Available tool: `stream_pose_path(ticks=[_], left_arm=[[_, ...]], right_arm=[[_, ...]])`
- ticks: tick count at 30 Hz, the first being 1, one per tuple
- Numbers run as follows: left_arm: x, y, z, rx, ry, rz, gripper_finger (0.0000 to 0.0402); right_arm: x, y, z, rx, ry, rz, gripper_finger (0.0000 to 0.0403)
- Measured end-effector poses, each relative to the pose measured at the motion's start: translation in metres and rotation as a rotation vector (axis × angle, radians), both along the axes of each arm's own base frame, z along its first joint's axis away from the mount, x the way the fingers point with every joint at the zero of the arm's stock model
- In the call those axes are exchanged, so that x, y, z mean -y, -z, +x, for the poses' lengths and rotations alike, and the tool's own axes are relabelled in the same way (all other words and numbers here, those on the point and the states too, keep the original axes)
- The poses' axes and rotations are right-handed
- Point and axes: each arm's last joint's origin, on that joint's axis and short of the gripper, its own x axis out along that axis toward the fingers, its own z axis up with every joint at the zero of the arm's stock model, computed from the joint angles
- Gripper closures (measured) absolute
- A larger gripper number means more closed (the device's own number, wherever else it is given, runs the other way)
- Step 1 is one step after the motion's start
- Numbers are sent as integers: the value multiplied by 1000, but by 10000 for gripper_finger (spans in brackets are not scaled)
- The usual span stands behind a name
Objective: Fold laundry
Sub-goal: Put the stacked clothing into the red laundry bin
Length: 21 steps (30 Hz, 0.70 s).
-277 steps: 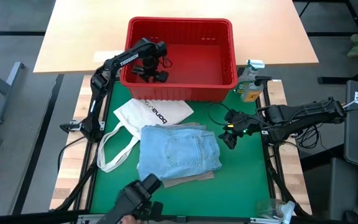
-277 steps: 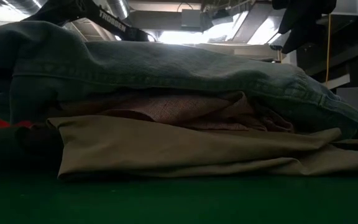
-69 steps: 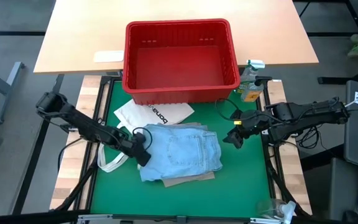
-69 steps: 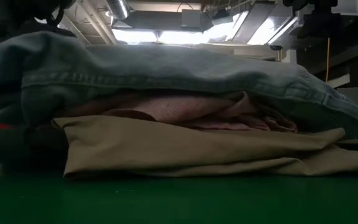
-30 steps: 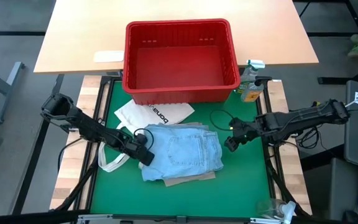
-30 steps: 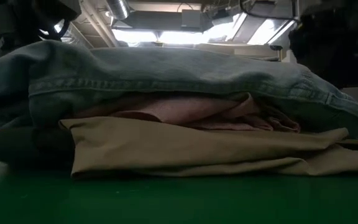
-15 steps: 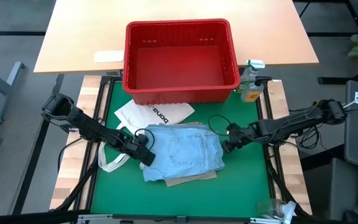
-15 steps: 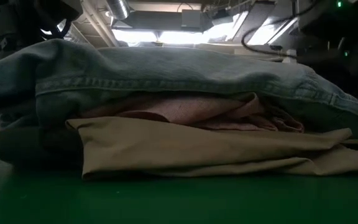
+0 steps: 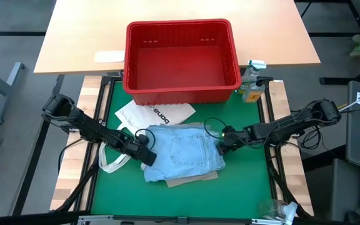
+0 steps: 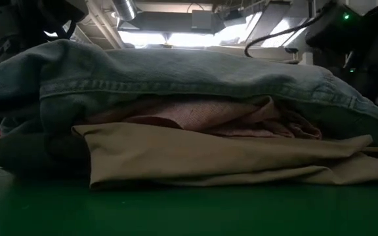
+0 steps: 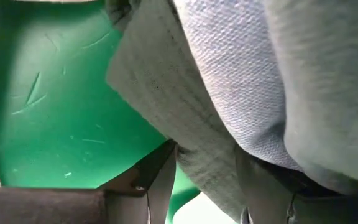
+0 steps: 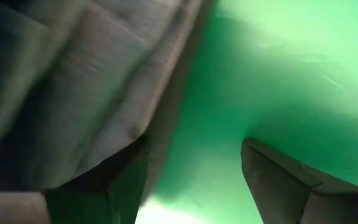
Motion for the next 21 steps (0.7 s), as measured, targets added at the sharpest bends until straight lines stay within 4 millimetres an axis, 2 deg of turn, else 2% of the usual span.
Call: stream_pose_path(ticks=[9, 21], left_arm=[[0, 0, 1, 6, -20, -17, 237], [1, -1, 3, 28, -20, -31, 237]], right_arm=[[-1, -3, 10, 107, -10, -5, 149], [-6, 10, 27, 185, -38, 63, 149]])
